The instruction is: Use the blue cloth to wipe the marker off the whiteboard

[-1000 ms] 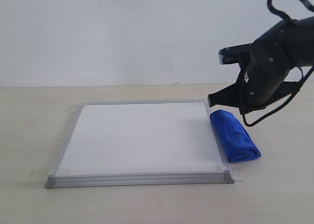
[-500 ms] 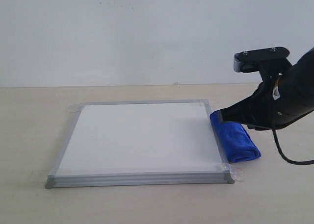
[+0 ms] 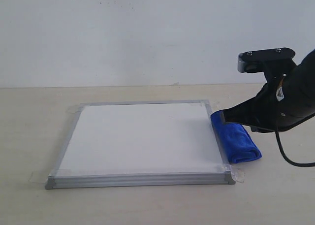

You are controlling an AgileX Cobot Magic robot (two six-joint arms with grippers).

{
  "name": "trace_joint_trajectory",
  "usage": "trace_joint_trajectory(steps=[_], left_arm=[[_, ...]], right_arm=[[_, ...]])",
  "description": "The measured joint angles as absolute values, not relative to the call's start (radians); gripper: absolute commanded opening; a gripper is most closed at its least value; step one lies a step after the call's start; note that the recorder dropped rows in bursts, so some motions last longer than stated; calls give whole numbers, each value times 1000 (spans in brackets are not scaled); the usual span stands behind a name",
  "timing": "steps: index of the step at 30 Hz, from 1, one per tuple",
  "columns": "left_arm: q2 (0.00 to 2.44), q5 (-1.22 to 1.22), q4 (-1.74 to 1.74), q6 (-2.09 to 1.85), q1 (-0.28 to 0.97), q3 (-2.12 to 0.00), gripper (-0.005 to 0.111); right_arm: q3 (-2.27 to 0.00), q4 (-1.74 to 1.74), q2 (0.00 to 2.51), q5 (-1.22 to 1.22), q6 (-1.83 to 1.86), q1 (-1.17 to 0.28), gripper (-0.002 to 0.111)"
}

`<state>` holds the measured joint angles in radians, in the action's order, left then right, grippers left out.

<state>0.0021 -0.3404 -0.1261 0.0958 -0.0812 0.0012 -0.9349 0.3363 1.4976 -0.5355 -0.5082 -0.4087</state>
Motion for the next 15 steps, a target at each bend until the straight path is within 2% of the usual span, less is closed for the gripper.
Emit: trace_joint_trajectory(steps=[15], left_arm=[[2, -340, -126, 96, -81, 1, 4]], right_arm=[[-935, 347, 1491, -590, -521, -409, 0]])
